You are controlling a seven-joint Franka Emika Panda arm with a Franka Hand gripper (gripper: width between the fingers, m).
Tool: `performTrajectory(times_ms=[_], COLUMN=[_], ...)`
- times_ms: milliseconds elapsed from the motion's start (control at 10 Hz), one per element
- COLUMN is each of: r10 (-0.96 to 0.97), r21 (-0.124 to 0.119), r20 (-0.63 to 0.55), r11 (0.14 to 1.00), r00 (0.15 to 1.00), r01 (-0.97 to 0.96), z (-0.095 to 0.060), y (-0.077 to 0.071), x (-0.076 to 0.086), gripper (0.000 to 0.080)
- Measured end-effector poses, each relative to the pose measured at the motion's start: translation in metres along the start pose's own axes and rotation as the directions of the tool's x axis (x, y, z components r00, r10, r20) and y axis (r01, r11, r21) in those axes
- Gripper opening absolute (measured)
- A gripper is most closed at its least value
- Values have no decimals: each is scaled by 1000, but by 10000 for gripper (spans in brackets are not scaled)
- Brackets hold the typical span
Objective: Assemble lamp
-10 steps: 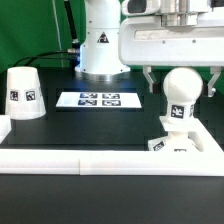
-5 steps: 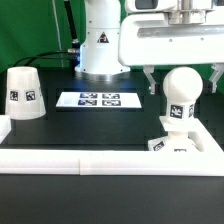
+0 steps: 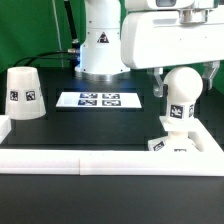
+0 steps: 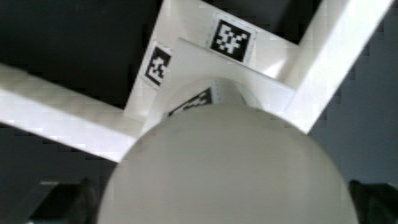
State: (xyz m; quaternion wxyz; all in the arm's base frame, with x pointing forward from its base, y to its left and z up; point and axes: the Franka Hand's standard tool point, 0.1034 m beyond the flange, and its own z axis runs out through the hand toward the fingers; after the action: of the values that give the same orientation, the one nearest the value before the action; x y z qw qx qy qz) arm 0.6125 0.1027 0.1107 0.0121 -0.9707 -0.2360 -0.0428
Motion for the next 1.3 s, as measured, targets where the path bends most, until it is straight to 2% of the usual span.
performTrajectory(times_ms=[600,800,900,1000,1300], r10=[-337,-462,-467,-452,-395], r21=[-10,-21,-20,-21,-22], r20=[16,33,33,33,31], r11=[941,886,884,892,918], r00=[941,886,884,892,918], r01=[338,463,468,452,396], z=[0,1,1,1,1], y=[-1,1,3,3,3], x=[2,1,0,0,0], gripper=[698,698,698,588,576])
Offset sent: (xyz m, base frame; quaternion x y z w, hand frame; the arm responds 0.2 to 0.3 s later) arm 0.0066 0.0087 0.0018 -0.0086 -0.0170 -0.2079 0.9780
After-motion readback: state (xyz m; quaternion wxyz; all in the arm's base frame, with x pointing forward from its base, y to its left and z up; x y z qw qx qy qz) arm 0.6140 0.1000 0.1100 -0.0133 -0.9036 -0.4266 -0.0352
